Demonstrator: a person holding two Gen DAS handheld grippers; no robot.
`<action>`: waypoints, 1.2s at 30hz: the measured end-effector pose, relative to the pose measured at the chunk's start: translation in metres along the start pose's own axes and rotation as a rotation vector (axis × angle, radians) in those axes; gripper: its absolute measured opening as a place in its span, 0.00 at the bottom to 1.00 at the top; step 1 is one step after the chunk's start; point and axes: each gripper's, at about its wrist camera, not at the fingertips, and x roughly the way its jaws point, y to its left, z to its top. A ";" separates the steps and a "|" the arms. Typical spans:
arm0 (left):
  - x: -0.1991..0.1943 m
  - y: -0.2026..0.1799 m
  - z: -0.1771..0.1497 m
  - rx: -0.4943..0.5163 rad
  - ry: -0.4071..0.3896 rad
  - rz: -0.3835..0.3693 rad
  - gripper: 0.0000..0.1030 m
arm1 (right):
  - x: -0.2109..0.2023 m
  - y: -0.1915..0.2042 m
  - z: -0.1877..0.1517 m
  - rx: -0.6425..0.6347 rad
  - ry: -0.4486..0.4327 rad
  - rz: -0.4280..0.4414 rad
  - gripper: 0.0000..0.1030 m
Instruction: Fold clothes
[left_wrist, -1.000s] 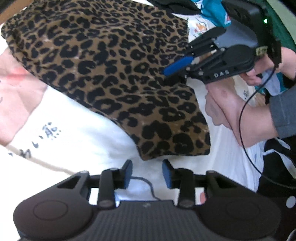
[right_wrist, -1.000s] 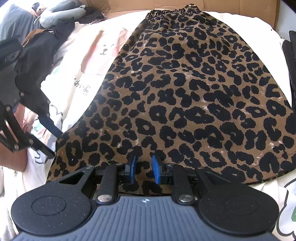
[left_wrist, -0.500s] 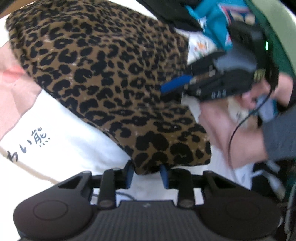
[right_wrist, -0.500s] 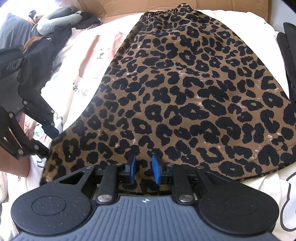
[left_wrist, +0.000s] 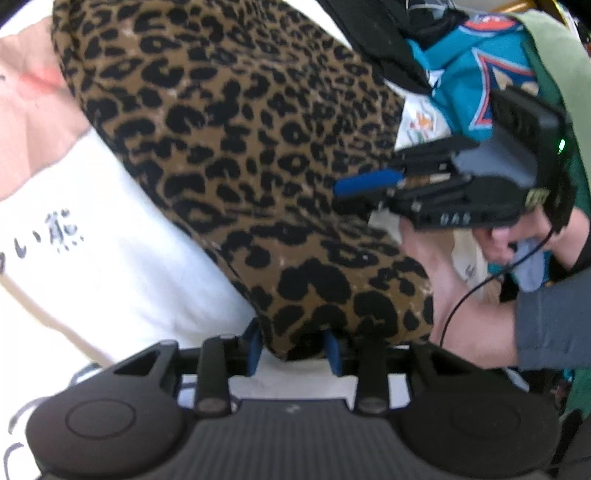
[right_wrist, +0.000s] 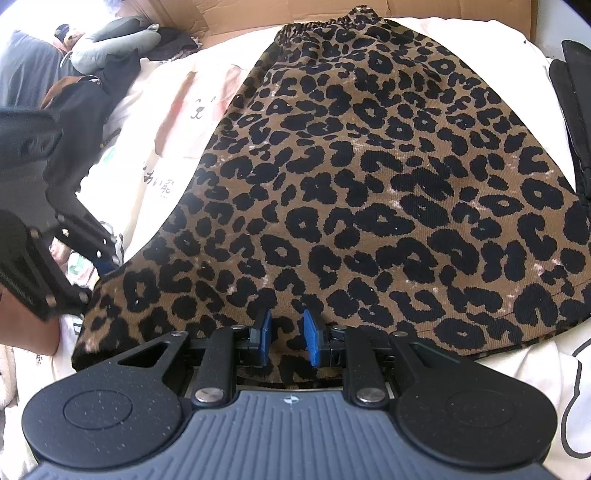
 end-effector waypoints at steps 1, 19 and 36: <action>0.001 0.000 -0.002 0.003 0.004 0.001 0.26 | 0.000 0.000 0.000 0.000 0.000 0.001 0.25; -0.012 0.032 -0.011 -0.183 0.045 -0.118 0.15 | -0.002 -0.004 -0.001 0.003 -0.002 -0.009 0.25; -0.005 0.036 -0.016 -0.226 0.074 -0.152 0.02 | -0.001 -0.005 -0.002 0.003 -0.004 -0.004 0.25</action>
